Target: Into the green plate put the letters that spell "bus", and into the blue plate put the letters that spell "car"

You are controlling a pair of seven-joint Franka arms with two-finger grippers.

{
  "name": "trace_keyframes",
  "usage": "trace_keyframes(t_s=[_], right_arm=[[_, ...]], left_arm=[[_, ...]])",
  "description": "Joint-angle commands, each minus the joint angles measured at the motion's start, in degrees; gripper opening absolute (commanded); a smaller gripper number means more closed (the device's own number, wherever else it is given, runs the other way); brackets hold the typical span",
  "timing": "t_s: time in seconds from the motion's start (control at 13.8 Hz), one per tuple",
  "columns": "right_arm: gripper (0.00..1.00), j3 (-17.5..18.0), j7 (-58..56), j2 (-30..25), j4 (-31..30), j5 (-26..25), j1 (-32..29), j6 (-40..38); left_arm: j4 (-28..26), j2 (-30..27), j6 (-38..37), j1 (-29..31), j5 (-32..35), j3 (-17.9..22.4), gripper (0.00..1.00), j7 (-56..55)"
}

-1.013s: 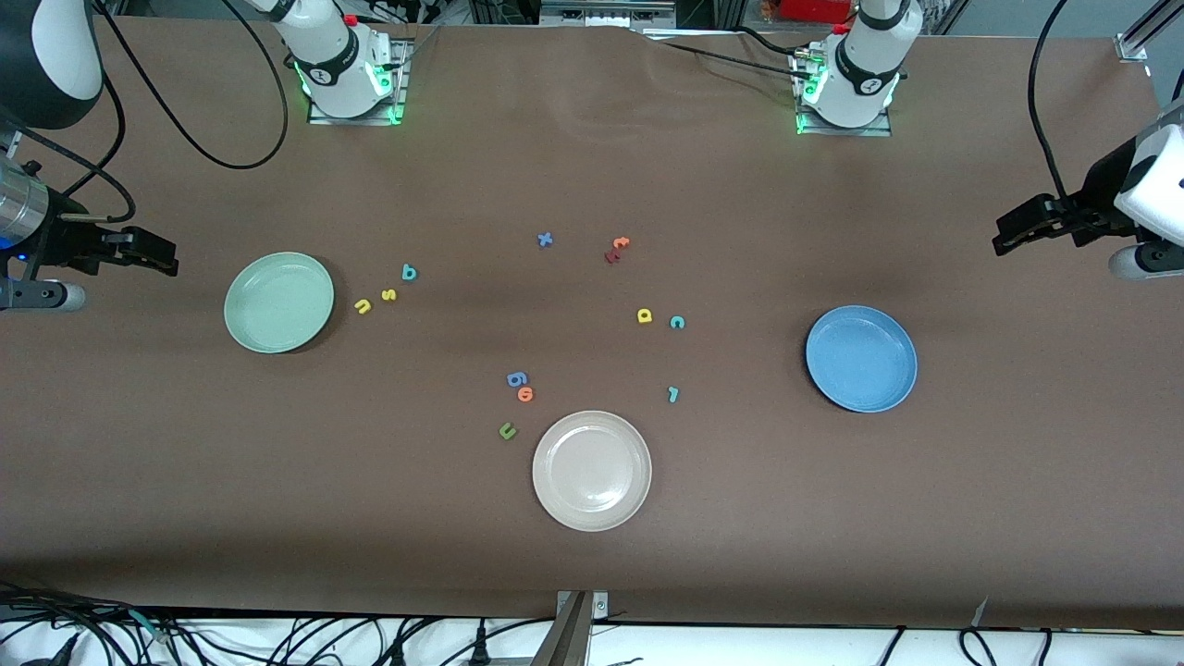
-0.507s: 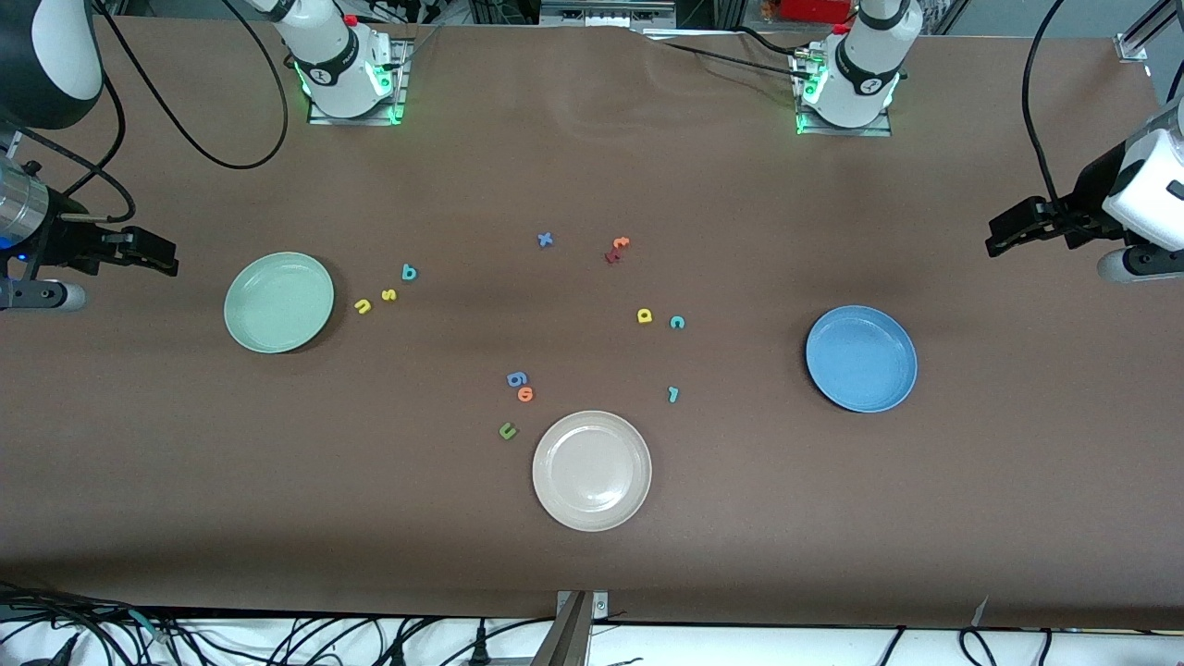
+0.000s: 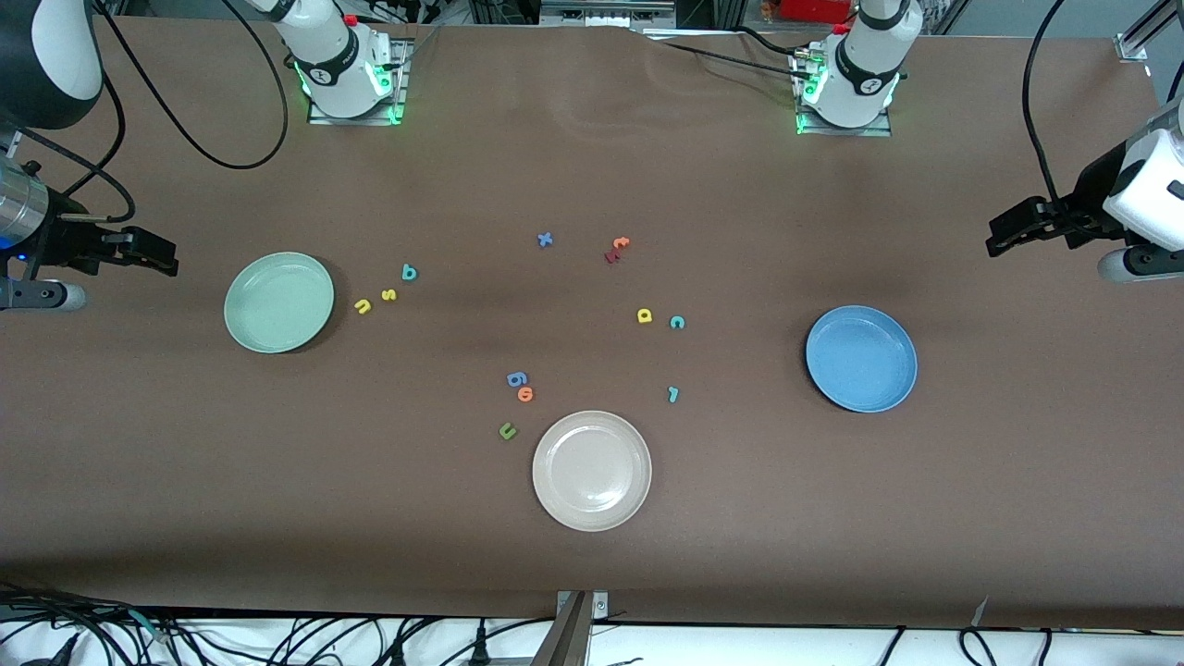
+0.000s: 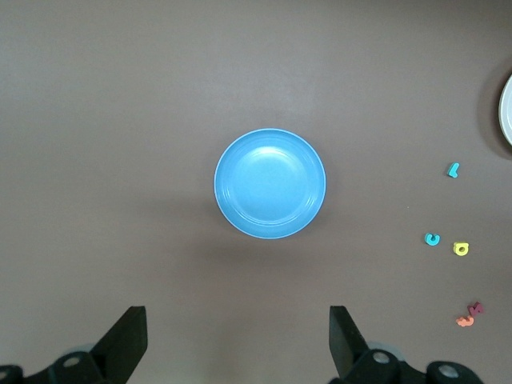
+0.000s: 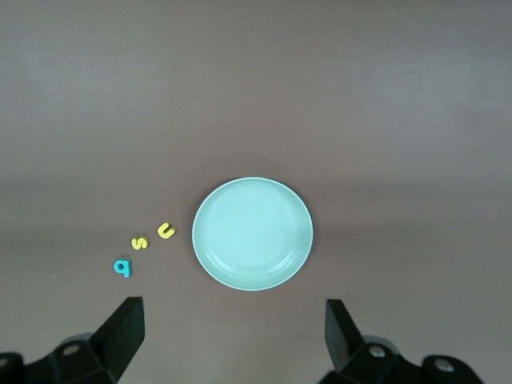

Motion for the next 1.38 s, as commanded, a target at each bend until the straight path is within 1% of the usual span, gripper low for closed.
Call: trace_keyframes(t_s=[0.0, 0.14, 0.29, 0.43, 0.58, 0.65, 0.8, 0.94, 1.16, 1.3], right_arm=[[1.00, 0.17, 3.80, -0.08, 0.13, -0.64, 0.12, -0.29], [1.00, 0.17, 7.92, 0.36, 0.13, -0.99, 2.39, -0.47], [1.00, 0.26, 13.20, 0.80, -0.31, -0.64, 3.37, -0.56], [1.00, 0.26, 15.06, 2.38, -0.92, -0.37, 4.77, -0.56], [1.00, 0.34, 18.91, 4.40, -2.15, -0.20, 6.53, 1.01], [0.99, 0.34, 21.89, 5.02, -3.81, -0.20, 7.49, 3.20], [0.99, 0.52, 26.65, 5.02, -9.42, -0.20, 9.08, 9.69], [0.99, 0.70, 30.95, 5.20, -14.61, -0.11, 9.44, 15.50], [0.99, 1.13, 37.80, 5.20, -23.40, -0.11, 10.05, 26.39], [0.99, 1.31, 43.78, 5.98, -27.19, -0.11, 10.14, 31.93]], left_arm=[[0.53, 0.11, 0.40, -0.38, 1.89, 0.07, 1.00, -0.29], [0.53, 0.02, 0.40, -0.38, 1.89, 0.07, 1.00, -0.20], [0.53, 0.02, 0.40, -0.38, 1.89, 0.07, 1.00, -0.20], [0.53, 0.02, 0.40, -0.12, 1.89, 0.16, 1.00, -0.12], [0.62, 0.02, 0.40, -0.11, 1.89, 0.16, 1.00, -0.12], [0.62, 0.02, 0.40, -0.11, 1.89, 0.16, 1.00, -0.20], [0.62, 0.02, 0.40, -0.11, 1.81, 0.07, 1.00, -0.38], [0.62, 0.02, 0.40, -0.29, 1.89, 0.07, 1.00, -0.55], [0.62, 0.02, 0.40, -0.29, 1.89, 0.07, 1.00, -0.47], [0.62, 0.02, 0.40, -0.29, 1.89, 0.16, 1.00, -0.47]])
